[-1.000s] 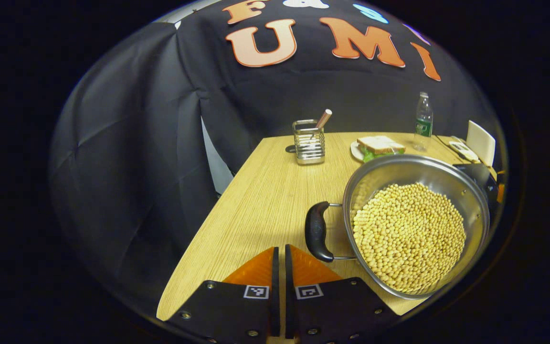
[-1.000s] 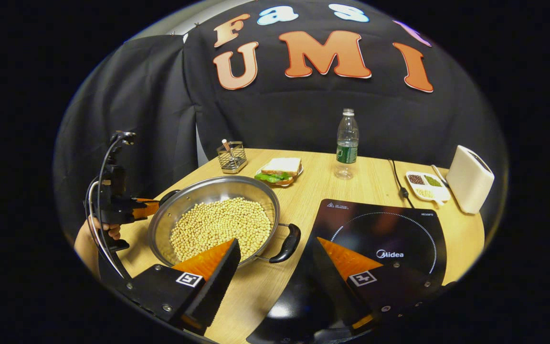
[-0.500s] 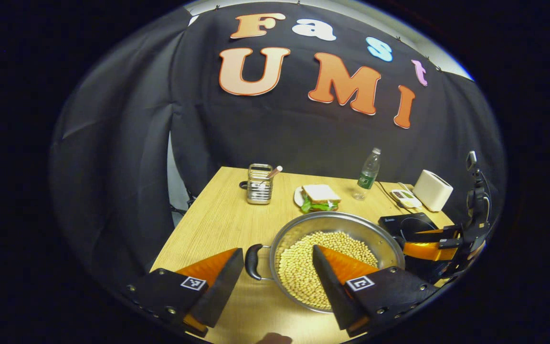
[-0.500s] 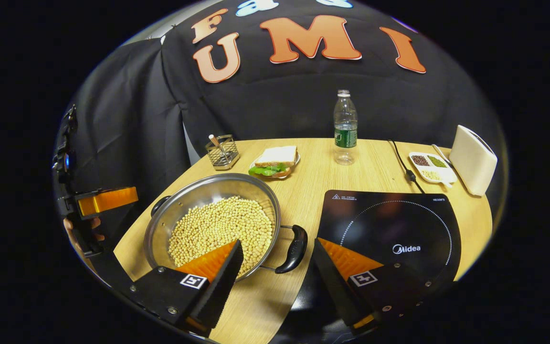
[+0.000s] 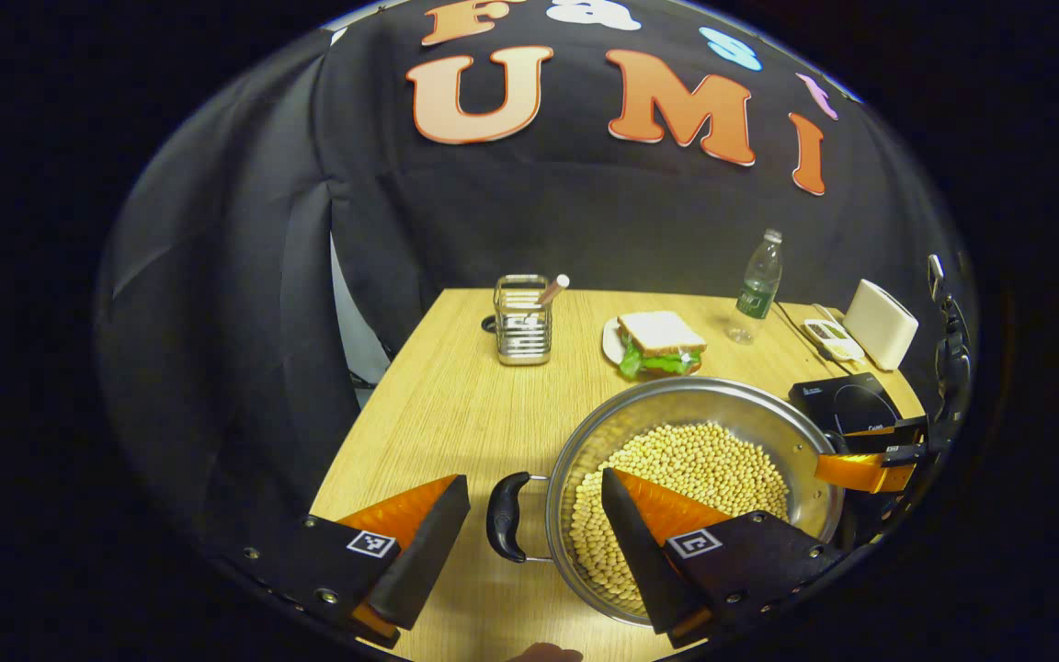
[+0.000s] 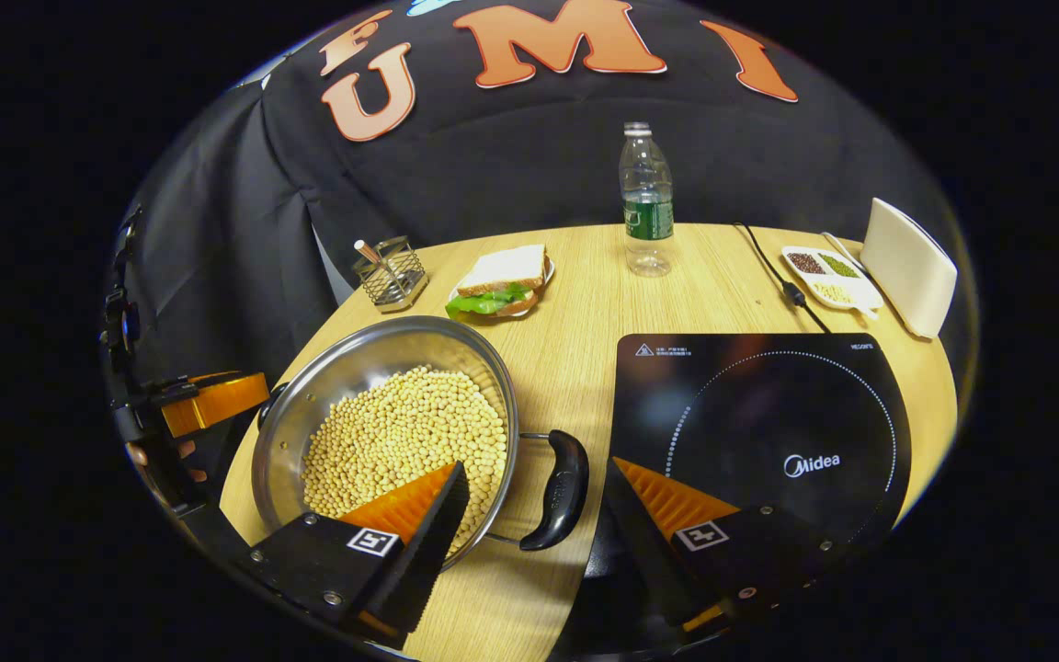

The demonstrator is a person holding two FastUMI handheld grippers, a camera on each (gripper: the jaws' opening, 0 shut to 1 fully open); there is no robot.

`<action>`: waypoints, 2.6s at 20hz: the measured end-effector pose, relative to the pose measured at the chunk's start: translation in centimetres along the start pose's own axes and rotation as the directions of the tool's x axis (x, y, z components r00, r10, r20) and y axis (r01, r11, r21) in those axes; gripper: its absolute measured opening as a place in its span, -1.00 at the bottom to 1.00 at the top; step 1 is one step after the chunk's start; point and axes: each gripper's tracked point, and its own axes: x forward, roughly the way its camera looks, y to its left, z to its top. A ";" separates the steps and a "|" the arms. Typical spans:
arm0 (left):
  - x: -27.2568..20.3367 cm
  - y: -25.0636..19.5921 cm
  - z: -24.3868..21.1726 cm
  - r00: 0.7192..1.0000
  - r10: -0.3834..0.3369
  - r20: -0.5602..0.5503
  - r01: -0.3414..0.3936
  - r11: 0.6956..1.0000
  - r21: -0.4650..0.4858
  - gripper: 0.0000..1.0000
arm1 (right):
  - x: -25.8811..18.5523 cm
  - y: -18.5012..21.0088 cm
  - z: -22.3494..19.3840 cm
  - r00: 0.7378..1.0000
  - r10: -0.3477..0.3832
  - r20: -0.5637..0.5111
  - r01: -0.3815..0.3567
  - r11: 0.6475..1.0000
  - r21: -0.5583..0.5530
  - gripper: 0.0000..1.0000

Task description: First push the handle of the pot to place it horizontally, then grasp the pot with both hands and set it on the induction cooktop.

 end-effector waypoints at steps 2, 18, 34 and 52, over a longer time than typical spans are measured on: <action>0.6 0.3 -1.5 0.999 0.004 -0.048 -0.005 1.000 -0.017 0.84 | 0.3 0.4 0.2 1.000 0.004 -0.007 -0.004 1.000 0.020 0.85; 3.8 0.5 -5.1 0.992 0.013 -0.126 -0.021 0.998 -0.062 0.82 | 3.2 1.9 -1.8 0.993 -0.013 -0.119 0.022 0.997 0.073 0.24; 3.9 -0.2 -5.6 0.995 0.090 -0.038 -0.092 0.994 -0.060 0.40 | 3.8 2.1 -2.1 0.994 -0.015 -0.113 0.020 0.999 0.048 0.09; -4.1 1.1 -0.1 0.987 0.078 0.141 -0.082 0.996 0.019 0.38 | -5.7 -2.8 2.3 0.999 -0.002 0.039 0.000 0.999 0.053 0.02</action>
